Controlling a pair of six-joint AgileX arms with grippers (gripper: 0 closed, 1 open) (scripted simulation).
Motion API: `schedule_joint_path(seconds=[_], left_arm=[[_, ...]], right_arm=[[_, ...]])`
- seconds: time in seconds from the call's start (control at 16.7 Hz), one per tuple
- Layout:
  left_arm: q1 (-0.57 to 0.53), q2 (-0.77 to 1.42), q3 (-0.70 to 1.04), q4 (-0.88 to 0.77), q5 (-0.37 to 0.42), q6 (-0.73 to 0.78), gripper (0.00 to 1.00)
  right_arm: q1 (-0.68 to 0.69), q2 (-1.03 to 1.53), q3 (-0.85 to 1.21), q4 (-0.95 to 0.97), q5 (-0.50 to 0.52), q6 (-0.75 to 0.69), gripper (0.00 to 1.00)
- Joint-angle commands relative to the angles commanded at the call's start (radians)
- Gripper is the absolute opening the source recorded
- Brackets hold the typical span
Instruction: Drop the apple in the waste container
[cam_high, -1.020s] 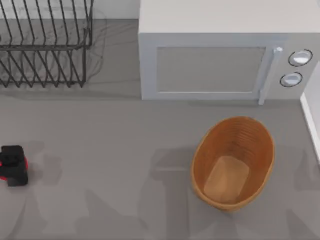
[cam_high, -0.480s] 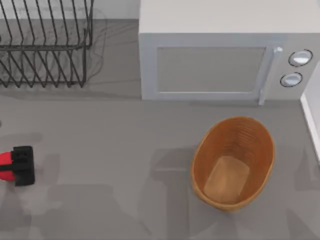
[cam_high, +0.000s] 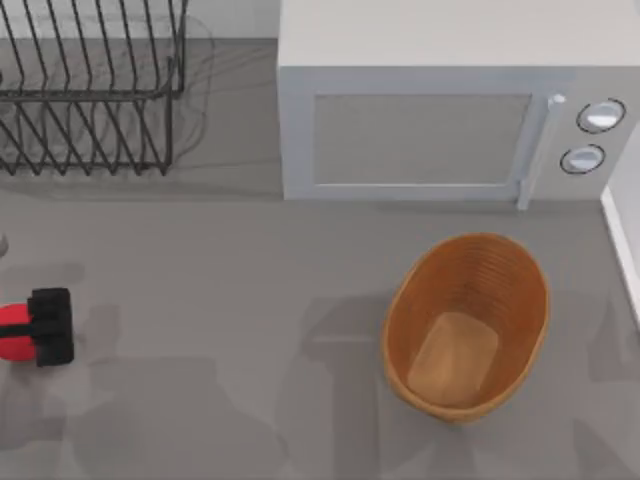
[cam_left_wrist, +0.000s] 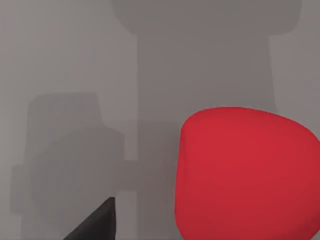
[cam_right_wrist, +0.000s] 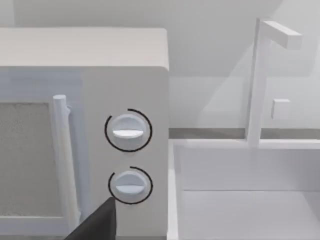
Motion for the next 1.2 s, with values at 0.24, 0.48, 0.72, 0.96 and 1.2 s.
schedule_joint_path(seconds=[0.24,0.48,0.72,0.96,1.2], left_arm=[[-0.012,0.182,-0.002,0.186,-0.005,-0.007,1.0],[-0.021,0.316,-0.01,0.327,-0.01,-0.013,1.0],[-0.022,0.327,-0.011,0.338,-0.01,-0.014,1.0],[-0.022,0.327,-0.011,0.338,-0.01,-0.014,0.77],[-0.022,0.327,-0.011,0.338,-0.01,-0.014,0.47]], right_arm=[[0.0,0.0,0.0,0.0,0.0,0.0,1.0],[0.0,0.0,0.0,0.0,0.0,0.0,1.0],[0.0,0.0,0.0,0.0,0.0,0.0,1.0],[0.0,0.0,0.0,0.0,0.0,0.0,1.0],[0.0,0.0,0.0,0.0,0.0,0.0,1.0]])
